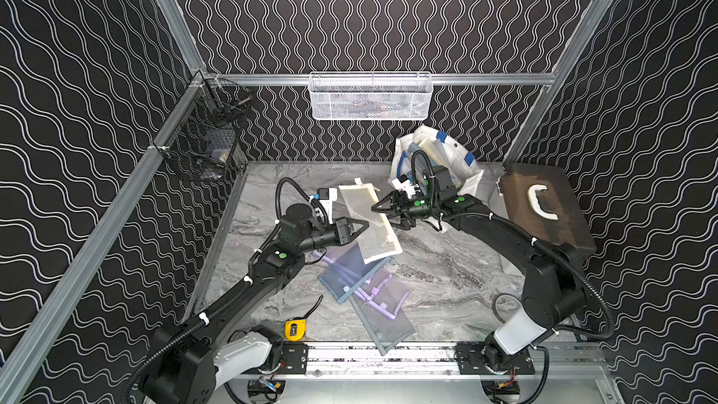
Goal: Put the pencil pouch into the canvas bag
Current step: Pick up the pencil pouch.
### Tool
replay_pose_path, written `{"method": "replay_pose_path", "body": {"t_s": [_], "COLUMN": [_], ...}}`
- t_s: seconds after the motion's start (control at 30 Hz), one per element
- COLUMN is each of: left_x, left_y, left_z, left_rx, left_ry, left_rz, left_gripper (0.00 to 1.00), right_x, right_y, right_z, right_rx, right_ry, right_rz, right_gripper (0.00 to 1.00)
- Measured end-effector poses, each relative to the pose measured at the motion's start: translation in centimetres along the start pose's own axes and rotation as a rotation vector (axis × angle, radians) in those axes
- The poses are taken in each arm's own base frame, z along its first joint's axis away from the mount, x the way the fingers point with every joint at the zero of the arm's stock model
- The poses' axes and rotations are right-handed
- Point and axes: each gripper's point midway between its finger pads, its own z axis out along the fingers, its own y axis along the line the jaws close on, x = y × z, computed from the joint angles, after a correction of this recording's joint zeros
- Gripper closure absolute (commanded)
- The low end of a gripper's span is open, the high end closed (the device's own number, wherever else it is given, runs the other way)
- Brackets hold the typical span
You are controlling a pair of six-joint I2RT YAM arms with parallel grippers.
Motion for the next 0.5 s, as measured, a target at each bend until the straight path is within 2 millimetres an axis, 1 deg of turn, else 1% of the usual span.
{"method": "replay_pose_path", "body": {"t_s": [0.07,0.13,0.23,0.33,0.43,0.5], "left_x": [-0.1,-0.2,-0.5,-0.6,-0.7,-0.5], "left_y": [-0.1,-0.1,-0.4,-0.5,-0.4,-0.2], "left_z": [0.0,0.1,0.1,0.1,0.2,0.2], "left_rx": [0.006,0.007,0.01,0.013,0.01,0.006], "left_ry": [-0.005,-0.006,-0.01,-0.016,-0.017,-0.015], "left_rz": [0.005,0.006,0.01,0.015,0.014,0.01], "left_gripper": [1.0,1.0,1.0,1.0,1.0,1.0], "right_x": [0.4,0.8,1.0,0.9,1.0,1.0], "right_y": [1.3,2.5,3.0,3.3,3.9,4.4], "right_z": [0.1,0.1,-0.1,-0.3,-0.6,-1.0], "right_rx": [-0.034,-0.066,-0.088,-0.097,-0.106,-0.114], "right_ry": [0.018,0.036,0.045,0.041,0.034,0.023], "right_rz": [-0.025,-0.054,-0.06,-0.061,-0.073,-0.083], "right_gripper": [0.25,0.34,0.51,0.63,0.73,0.74]}}
